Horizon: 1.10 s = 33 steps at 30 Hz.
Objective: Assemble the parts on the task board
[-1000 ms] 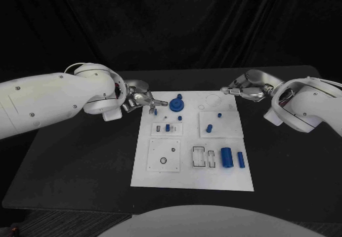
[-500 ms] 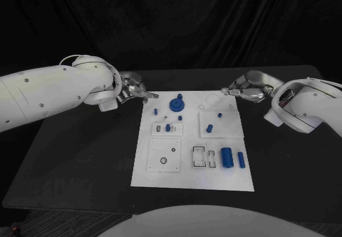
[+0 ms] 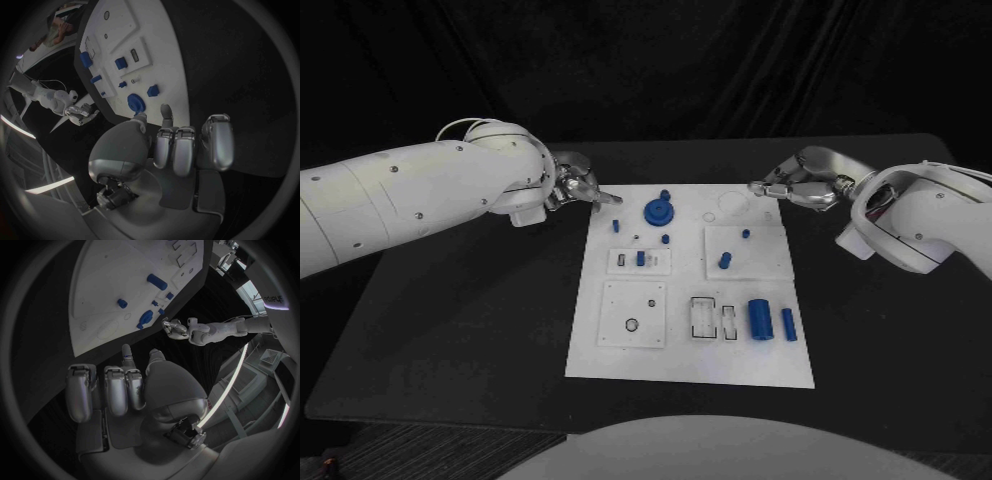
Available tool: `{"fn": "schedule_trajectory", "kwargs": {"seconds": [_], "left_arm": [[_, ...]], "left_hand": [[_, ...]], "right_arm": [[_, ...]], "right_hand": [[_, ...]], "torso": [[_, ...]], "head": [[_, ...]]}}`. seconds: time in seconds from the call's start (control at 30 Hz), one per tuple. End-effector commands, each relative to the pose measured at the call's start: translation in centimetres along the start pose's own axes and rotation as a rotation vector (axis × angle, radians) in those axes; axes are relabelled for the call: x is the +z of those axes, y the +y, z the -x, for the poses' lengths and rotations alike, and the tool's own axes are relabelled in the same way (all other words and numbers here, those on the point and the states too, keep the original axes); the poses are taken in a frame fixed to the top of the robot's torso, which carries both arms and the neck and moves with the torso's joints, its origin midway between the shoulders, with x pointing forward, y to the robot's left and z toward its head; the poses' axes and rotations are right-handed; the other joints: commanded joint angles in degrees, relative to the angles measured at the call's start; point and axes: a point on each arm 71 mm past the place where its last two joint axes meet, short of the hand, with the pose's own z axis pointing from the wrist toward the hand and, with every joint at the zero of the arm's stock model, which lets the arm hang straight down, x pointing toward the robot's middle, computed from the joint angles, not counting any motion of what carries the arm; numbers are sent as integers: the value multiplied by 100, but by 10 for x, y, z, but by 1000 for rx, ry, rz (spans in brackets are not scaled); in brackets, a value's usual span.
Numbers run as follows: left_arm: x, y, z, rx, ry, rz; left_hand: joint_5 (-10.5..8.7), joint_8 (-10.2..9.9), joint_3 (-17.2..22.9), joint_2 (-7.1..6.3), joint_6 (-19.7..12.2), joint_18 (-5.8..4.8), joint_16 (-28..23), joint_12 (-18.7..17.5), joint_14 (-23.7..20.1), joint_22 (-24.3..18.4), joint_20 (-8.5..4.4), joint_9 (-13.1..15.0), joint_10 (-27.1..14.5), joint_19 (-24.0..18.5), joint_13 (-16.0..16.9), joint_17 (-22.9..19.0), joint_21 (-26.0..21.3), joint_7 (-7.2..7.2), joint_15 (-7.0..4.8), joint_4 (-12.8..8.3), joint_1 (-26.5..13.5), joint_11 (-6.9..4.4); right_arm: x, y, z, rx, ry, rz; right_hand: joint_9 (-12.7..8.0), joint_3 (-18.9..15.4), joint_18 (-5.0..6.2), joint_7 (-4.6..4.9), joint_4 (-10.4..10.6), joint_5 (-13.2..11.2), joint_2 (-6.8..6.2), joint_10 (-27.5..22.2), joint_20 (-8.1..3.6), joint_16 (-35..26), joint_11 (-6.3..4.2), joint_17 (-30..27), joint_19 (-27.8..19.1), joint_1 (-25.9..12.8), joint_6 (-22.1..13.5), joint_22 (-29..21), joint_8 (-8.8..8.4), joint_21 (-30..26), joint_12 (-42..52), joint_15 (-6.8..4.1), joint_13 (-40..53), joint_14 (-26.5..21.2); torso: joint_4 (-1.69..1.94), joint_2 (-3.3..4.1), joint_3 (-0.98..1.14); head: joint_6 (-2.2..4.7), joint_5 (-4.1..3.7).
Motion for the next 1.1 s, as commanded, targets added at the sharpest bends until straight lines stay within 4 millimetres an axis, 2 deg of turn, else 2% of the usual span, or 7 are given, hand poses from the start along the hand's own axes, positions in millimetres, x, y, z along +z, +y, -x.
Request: {"fn": "schedule_trajectory", "kwargs": {"seconds": [0.03, 0.07, 0.13, 0.2, 0.43, 0.9, 1.1], "left_arm": [[2, -2, -3, 21, 15, -16], [2, -2, -4, 21, 17, -17], [3, -2, -5, 22, 21, -18], [3, -3, -6, 23, 25, -19], [5, -4, -9, 33, 51, -18], [9, -9, -17, 51, 101, -17], [10, -10, -19, 53, 108, -17]], "left_hand": [[34, -82, -41, -5, -84, -44, 15, 16, 603, 1095, 56, -47, 602, -1, 1499, 1510, -32, 13, 47, 4, 56, 47], [44, -139, -60, -14, -126, -41, 15, 16, 603, 1091, 66, -82, 602, -10, 1499, 1510, -44, 31, 61, 2, 74, 63], [105, -377, -135, -39, -222, -33, 15, 16, 603, 1080, 121, -261, 602, -41, 1499, 1510, -81, 103, 120, 2, 134, 129], [130, -414, -151, -36, -202, -33, 15, 16, 603, 1081, 133, -303, 602, -42, 1499, 1510, -81, 110, 130, 4, 149, 138], [214, -423, -188, -13, -45, -28, 15, 16, 603, 1078, 154, -361, 602, -51, 1499, 1510, -91, 94, 138, 14, 177, 136], [207, -358, -237, 45, 113, -13, 15, 16, 603, 1062, 157, -339, 602, -90, 1499, 1510, -142, 62, 130, 75, 133, 117], [285, -331, -249, 76, 177, -8, 15, 16, 603, 1057, 153, -327, 602, -104, 1499, 1510, -158, 43, 121, 85, 132, 103]], "right_arm": [[-1, -1, -1, 1, 5, -12], [-1, -1, -1, 1, 4, -11], [0, 0, -2, 1, 5, -10], [0, 0, -2, 1, 5, -9], [0, 0, -2, 1, 4, -10], [0, 0, -2, 1, 3, -6], [0, 0, -2, 1, 3, -7]], "right_hand": [[7, 11, -21, -21, -12, 22, 4, 607, 1, 15, -2, 1510, 457, 71, 6, 1417, -33, -40, -17, 6, 1490, 603], [7, 11, -17, -21, -12, 23, 4, 607, 1, 15, -2, 1510, 448, 71, 6, 1412, -33, -54, -17, 6, 1490, 603], [7, 11, -9, -21, -12, 25, 5, 607, 1, 15, -2, 1510, 431, 72, 6, 1401, -33, -80, -17, 6, 1490, 603], [7, 12, -8, -21, -11, 26, 5, 607, 1, 15, -1, 1510, 429, 72, 7, 1400, -33, -83, -17, 6, 1490, 603], [8, 13, -7, -21, -8, 32, 8, 607, 0, 15, -1, 1510, 427, 74, 8, 1398, -33, -86, -17, 6, 1490, 603], [9, 13, -6, -20, -5, 37, 8, 607, 0, 15, 0, 1510, 424, 77, 9, 1397, -33, -90, -17, 6, 1490, 603], [9, 13, -7, -20, -4, 37, 8, 607, 0, 15, 0, 1510, 426, 77, 10, 1398, -33, -88, -17, 6, 1490, 603]], "torso": [[4, 2, 0], [0, 1, 6], [-3, 1, 13], [0, -2, 22], [5, -1, 25], [6, -10, 33], [7, -7, 26]], "head": [[1, 12], [1, 16], [1, 11], [1, 1], [1, 6], [1, -11], [1, -19]]}}
